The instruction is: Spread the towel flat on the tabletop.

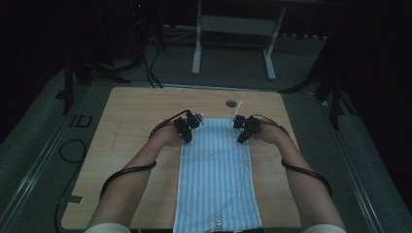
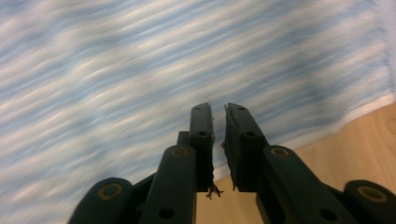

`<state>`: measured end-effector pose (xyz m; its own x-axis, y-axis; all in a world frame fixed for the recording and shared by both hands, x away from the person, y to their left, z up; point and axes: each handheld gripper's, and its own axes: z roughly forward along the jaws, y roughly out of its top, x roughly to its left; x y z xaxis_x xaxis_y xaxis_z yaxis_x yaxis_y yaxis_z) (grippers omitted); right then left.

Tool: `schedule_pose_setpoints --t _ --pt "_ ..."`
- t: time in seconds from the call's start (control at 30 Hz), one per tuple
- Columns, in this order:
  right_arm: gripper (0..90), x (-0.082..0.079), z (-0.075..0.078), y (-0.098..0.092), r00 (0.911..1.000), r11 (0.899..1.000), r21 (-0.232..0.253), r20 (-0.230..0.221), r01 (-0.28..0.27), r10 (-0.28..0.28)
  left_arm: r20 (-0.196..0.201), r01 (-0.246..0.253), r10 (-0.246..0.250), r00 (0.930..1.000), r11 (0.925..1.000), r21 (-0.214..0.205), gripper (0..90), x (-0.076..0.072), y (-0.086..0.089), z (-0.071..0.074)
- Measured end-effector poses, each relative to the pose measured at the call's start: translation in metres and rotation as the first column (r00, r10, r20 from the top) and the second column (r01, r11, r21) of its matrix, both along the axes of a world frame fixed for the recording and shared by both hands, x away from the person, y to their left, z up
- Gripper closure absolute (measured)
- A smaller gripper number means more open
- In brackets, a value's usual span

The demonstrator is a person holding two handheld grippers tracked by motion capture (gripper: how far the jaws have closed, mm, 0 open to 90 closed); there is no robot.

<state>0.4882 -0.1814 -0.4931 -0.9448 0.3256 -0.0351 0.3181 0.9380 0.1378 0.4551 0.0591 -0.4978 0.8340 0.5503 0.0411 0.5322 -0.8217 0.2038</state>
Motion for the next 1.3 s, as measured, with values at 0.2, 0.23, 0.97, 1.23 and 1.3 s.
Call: schedule_pose_setpoints --t 0.2,0.23,0.97,1.23,1.3 --pt "77.1 -0.062 0.013 -0.009 0.989 0.987 0.064 0.01 -0.148 0.147 -0.01 0.115 -0.116 0.9932 0.9912 -0.066 73.0 -0.058 0.01 0.01" --pt "75.9 -0.073 0.012 -0.01 0.9841 0.983 0.054 0.011 -0.178 0.177 -0.014 0.143 -0.144 0.9894 0.987 -0.074 72.9 -0.068 0.011 0.011" --pt "78.5 -0.142 -0.022 -0.034 0.9719 0.971 -0.037 -0.029 -0.234 0.233 -0.029 0.31 -0.311 0.9501 0.9504 -0.024 58.6 -0.14 0.0 -0.021" --pt "84.4 -0.108 -0.023 -0.031 0.9841 0.984 -0.017 -0.024 -0.176 0.176 -0.012 0.251 -0.252 0.9678 0.9674 -0.034 71.0 -0.102 0.0 -0.021" --pt "84.5 -0.099 -0.023 -0.029 0.9876 0.987 -0.03 -0.013 -0.157 0.156 -0.002 0.235 -0.235 0.972 0.9716 -0.029 71.1 -0.093 -0.001 -0.021"
